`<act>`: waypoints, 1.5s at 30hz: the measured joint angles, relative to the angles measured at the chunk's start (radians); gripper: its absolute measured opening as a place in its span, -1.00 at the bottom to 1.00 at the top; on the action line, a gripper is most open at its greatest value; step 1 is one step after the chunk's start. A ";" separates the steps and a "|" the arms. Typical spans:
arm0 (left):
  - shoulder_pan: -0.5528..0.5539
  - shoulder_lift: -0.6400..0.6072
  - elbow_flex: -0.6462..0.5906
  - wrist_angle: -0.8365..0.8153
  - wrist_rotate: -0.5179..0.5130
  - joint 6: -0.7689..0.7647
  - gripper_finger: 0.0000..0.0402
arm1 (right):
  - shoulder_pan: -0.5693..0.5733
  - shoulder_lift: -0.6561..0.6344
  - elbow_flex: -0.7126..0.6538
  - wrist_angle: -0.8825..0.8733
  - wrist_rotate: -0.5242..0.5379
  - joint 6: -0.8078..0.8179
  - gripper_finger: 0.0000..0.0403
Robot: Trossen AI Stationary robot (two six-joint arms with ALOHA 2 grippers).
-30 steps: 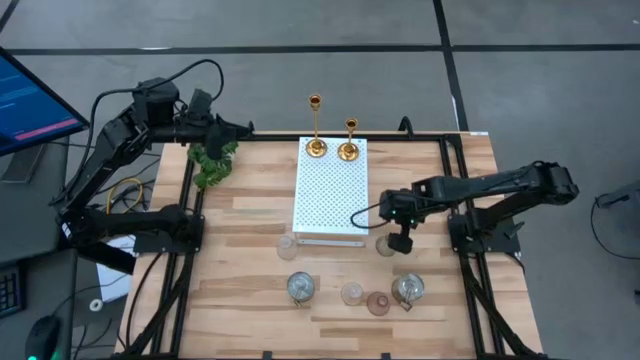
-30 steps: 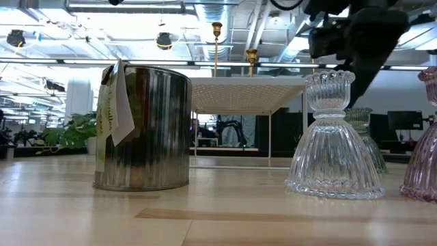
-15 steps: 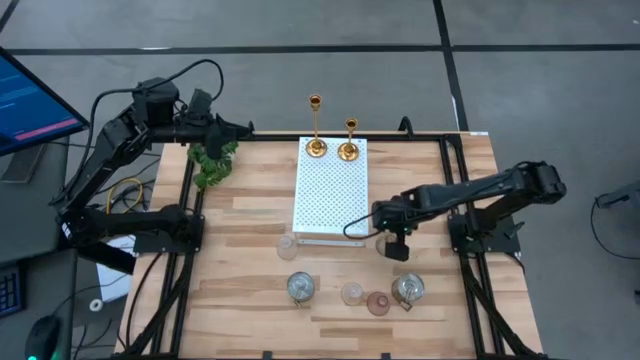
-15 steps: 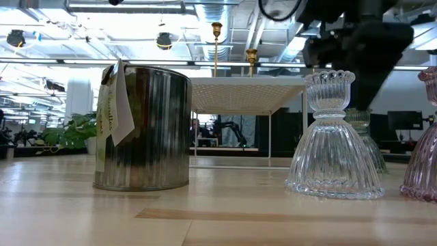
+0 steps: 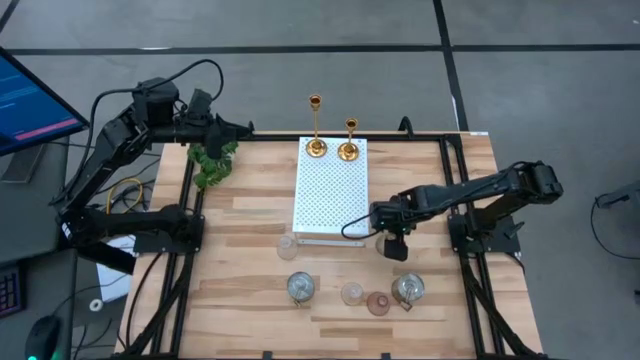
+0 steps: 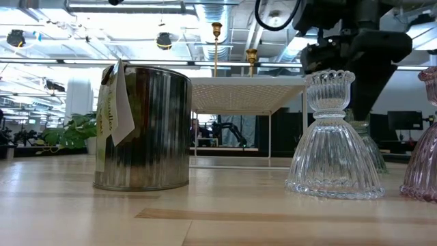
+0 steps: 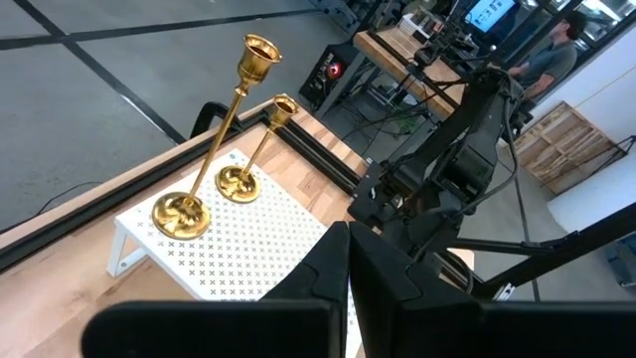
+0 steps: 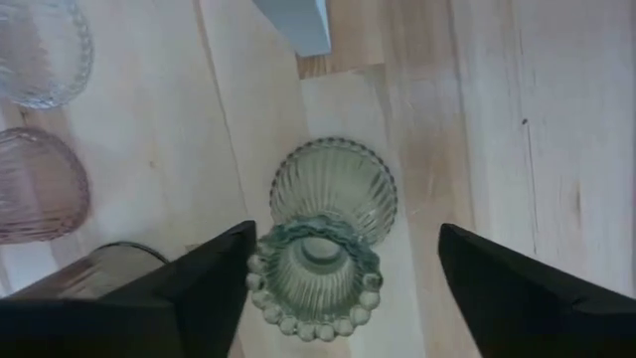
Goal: Pick & Place candle stick holders
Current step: Put the green glass candle holder on the shelf
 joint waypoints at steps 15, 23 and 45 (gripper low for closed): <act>0.000 0.000 0.000 0.000 0.001 0.000 -0.95 | -0.001 -0.007 0.000 -0.004 0.003 0.008 -0.22; 0.000 0.000 0.000 0.000 0.002 0.000 -0.95 | -0.013 -0.085 0.000 -0.065 0.026 0.080 -0.08; 0.000 0.000 0.000 0.002 0.000 0.004 -0.95 | -0.270 -0.098 0.490 -0.445 0.118 -0.105 -0.22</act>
